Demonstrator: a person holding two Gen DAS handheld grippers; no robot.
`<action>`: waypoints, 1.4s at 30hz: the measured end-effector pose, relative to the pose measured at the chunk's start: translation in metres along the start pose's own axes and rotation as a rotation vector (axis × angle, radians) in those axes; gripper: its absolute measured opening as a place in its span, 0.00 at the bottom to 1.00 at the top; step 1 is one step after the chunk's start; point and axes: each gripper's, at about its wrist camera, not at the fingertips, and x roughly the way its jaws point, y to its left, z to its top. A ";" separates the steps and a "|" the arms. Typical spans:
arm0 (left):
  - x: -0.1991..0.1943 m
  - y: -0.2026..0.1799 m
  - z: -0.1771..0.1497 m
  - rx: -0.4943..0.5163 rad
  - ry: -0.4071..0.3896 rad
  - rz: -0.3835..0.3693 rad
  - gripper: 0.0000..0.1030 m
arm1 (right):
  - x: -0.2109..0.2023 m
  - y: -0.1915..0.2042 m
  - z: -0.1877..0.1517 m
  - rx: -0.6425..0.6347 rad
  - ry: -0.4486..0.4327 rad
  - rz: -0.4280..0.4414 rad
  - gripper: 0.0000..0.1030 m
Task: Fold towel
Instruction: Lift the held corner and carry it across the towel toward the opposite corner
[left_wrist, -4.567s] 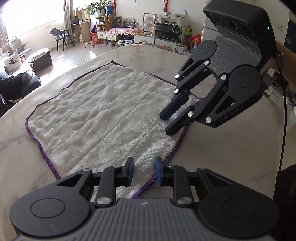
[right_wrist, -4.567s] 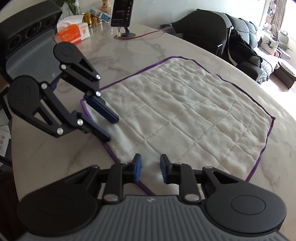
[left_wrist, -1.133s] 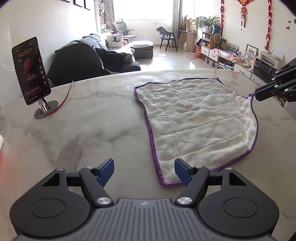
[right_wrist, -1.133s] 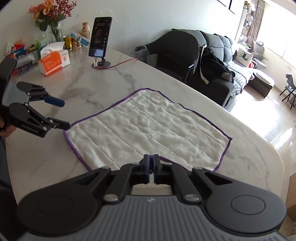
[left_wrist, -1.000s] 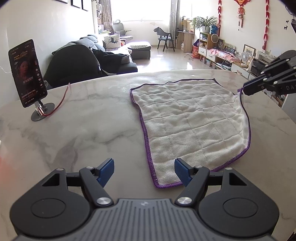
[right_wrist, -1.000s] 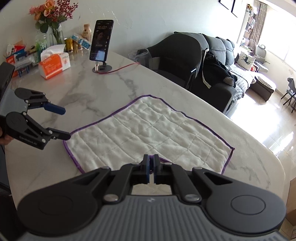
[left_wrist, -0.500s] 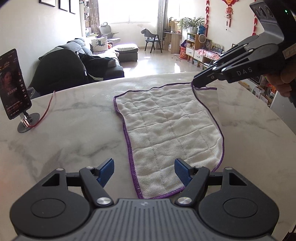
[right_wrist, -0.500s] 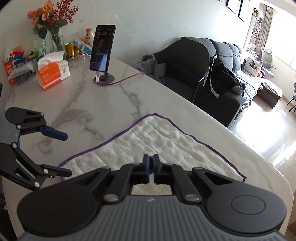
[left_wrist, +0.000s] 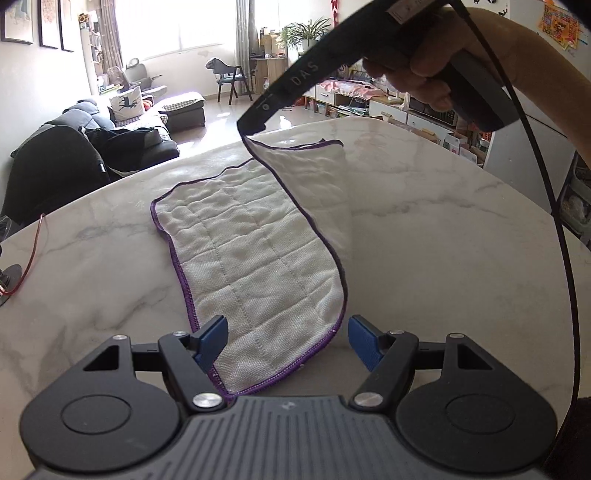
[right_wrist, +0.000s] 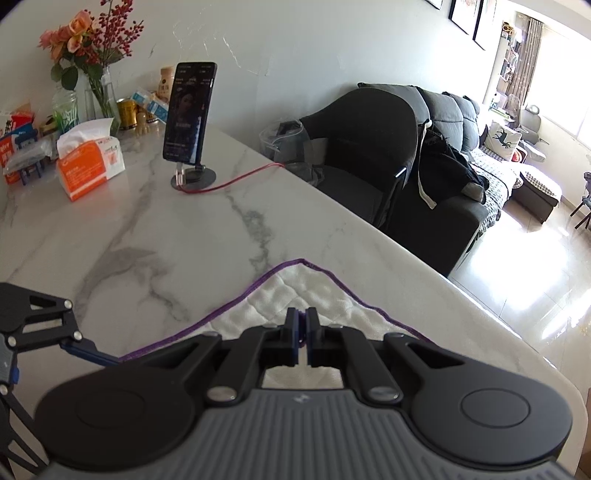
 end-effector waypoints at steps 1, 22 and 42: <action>0.002 0.000 -0.001 0.008 0.006 -0.006 0.69 | 0.002 0.000 0.003 -0.001 -0.005 -0.001 0.04; 0.016 0.032 0.015 -0.055 0.201 -0.066 0.35 | 0.061 0.009 0.047 -0.065 0.071 0.061 0.04; -0.003 0.034 0.015 -0.109 0.228 -0.109 0.34 | 0.112 0.004 0.058 -0.042 0.139 0.063 0.04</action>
